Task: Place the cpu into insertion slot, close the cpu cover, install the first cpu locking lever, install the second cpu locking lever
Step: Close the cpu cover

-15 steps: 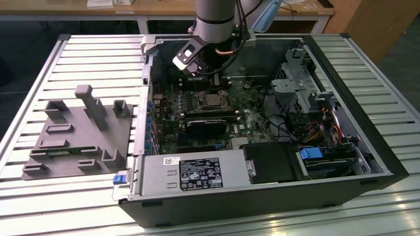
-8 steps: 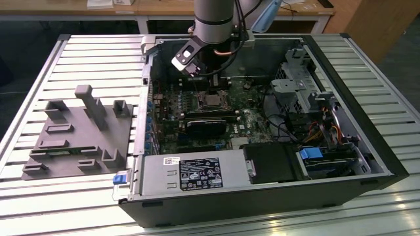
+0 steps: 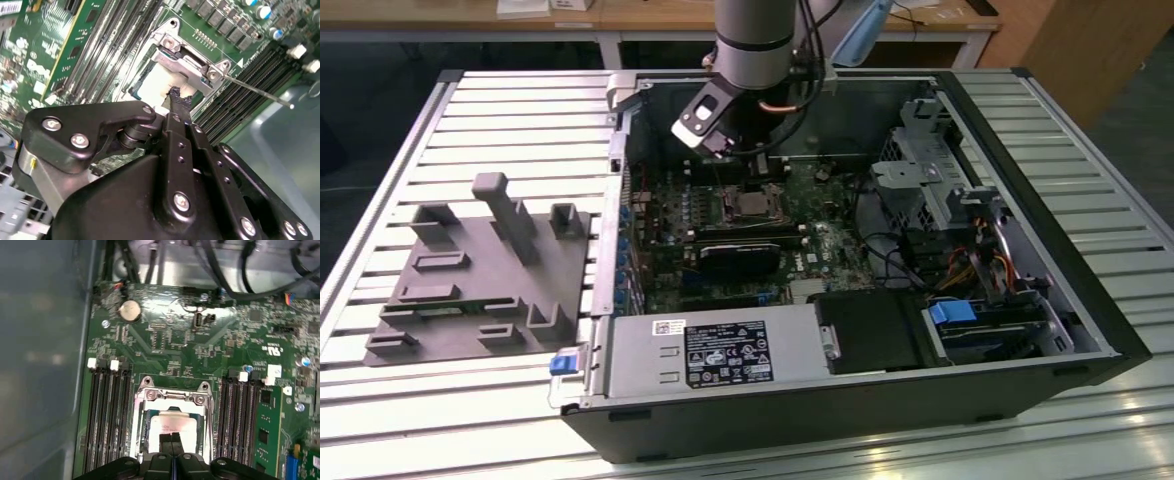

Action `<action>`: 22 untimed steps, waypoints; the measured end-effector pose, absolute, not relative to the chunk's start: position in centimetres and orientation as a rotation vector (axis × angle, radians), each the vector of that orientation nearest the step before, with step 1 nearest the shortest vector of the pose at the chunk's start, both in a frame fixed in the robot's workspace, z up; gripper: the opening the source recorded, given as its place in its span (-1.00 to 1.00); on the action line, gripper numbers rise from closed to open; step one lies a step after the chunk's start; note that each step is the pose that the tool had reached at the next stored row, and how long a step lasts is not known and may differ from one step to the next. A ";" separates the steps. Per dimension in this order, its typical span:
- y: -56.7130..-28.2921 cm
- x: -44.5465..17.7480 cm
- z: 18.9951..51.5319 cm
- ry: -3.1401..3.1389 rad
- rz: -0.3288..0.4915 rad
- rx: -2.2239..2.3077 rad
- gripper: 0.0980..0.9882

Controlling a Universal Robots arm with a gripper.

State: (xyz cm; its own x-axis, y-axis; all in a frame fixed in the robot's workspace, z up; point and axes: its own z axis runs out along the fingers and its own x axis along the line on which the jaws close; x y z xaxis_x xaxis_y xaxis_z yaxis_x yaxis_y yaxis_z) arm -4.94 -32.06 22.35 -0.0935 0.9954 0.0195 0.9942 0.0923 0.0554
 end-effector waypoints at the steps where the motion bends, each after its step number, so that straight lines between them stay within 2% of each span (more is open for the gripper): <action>1: -32.1 -4.9 22.3 2.324 0.084 2.079 -0.99; 22: -32.1 -4.9 22.3 2.708 0.079 1.557 -0.99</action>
State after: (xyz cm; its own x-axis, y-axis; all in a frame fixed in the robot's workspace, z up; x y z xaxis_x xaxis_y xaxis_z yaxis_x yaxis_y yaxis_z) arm -4.94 -32.06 22.29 -0.5033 0.8640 0.0101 0.8632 0.5022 0.0523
